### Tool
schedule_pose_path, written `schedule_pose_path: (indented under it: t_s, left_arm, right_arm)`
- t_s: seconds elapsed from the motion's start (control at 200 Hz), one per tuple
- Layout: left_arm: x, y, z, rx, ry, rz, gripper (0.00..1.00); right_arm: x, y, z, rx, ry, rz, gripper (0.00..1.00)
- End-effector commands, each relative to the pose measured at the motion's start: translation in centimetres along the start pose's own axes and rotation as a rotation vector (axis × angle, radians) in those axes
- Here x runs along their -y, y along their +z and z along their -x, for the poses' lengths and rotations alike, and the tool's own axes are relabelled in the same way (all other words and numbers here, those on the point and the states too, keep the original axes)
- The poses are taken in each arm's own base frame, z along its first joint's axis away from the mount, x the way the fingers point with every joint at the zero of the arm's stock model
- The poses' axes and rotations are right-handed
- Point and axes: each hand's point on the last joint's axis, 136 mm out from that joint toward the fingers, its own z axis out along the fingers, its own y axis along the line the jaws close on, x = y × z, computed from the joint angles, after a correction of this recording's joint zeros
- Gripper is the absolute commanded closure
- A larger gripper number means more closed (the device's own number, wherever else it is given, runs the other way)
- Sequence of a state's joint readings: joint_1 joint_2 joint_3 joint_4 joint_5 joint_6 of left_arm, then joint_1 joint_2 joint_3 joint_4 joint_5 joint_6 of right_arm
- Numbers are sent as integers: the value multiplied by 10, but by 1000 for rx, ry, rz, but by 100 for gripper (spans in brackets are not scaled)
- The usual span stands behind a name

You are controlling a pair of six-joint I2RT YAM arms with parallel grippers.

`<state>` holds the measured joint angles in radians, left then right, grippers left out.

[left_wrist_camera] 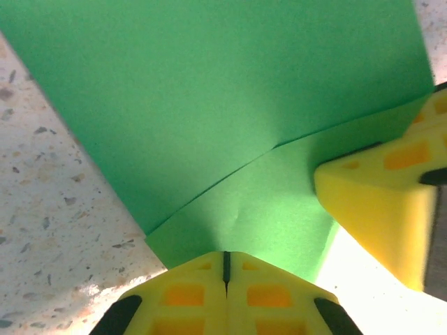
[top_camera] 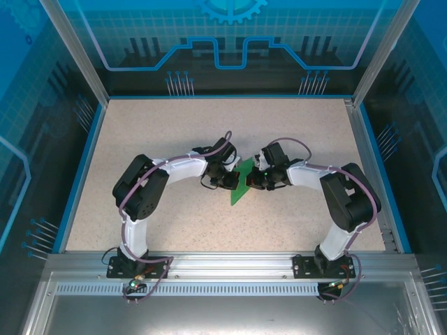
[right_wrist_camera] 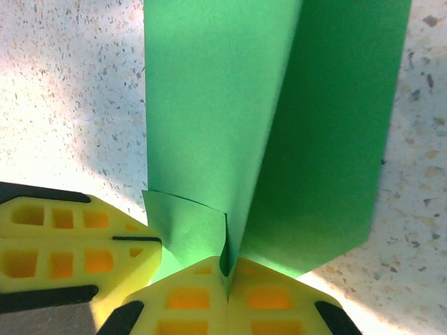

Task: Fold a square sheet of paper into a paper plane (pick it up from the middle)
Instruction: Fourth fold the wing at the center of the table.

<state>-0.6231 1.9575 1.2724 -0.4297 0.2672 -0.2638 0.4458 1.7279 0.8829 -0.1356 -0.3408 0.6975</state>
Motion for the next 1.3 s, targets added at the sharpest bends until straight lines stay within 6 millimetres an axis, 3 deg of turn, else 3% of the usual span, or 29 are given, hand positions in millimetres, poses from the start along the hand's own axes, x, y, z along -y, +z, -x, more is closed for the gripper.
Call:
schedule_pose_path:
  t_s: [0.0, 0.38, 0.95, 1.165, 1.296]
  left_arm:
    - [2, -11, -5, -6, -19, -21, 95]
    - [-12, -2, -20, -41, -31, 17, 96]
    - [-18, 14, -16, -50, -39, 17, 96]
    - [-23, 18, -19, -67, -36, 37, 96]
    - [-26, 20, -21, -75, -34, 44, 96]
  right_arm:
    - [-5, -4, 1, 2, -29, -15, 97]
    - [-3, -4, 0, -4, -33, -24, 97]
    - [-20, -6, 3, -5, -57, 13, 93]
    - [-25, -10, 2, -1, -76, 10, 89]
    - [-26, -14, 2, 6, -79, 5, 82]
